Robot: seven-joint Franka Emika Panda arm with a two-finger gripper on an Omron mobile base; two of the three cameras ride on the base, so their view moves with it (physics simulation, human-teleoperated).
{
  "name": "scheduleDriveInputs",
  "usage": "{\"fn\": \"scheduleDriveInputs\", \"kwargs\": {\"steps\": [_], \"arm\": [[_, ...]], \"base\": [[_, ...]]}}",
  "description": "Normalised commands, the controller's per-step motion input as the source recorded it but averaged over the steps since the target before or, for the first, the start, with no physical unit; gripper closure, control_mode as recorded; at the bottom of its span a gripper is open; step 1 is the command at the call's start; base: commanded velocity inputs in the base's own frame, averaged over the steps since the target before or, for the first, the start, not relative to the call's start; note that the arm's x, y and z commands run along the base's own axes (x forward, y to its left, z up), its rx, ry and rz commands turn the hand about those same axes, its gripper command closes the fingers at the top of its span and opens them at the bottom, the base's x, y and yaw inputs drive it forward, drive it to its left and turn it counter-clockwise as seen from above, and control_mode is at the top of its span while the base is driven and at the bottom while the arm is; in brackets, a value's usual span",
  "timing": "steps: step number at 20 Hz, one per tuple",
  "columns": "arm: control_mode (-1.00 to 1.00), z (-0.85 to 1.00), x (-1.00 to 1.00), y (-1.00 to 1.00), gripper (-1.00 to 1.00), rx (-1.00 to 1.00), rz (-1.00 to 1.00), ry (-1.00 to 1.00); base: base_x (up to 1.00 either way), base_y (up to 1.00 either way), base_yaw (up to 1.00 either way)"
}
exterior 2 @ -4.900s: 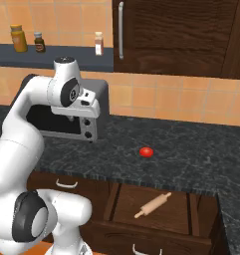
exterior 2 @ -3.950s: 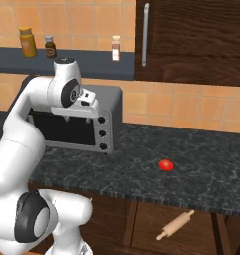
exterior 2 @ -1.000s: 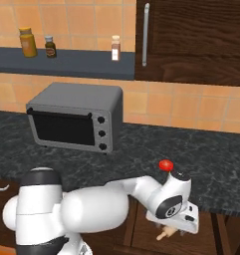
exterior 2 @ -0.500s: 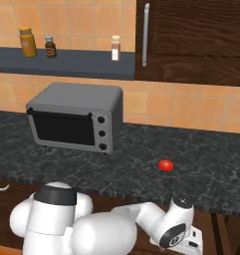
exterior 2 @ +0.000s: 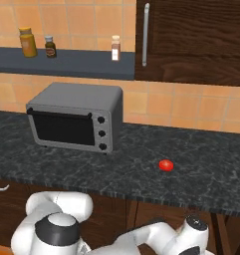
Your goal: Pick the rolling pin from the drawer and place it on the counter.
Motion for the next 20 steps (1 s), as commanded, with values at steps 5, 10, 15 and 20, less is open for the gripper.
{"fn": "scheduleDriveInputs", "kwargs": {"steps": [5, 10, 15, 20], "arm": [[-1.0, -0.11, -0.9, -0.46, -1.0, 0.0, 0.0, 0.09], [-1.0, -0.13, -0.85, -0.47, -1.0, 0.0, 0.0, 0.06], [-1.0, 0.0, -0.46, -0.21, -1.0, 0.03, 0.0, 0.0], [-1.0, 0.2, 0.15, 0.25, -1.0, 0.06, -0.01, -0.08]], "base": [[0.0, 0.0, 0.0], [0.0, 0.0, 0.0], [0.0, 0.0, 0.0], [0.0, 0.0, 0.0]]}}
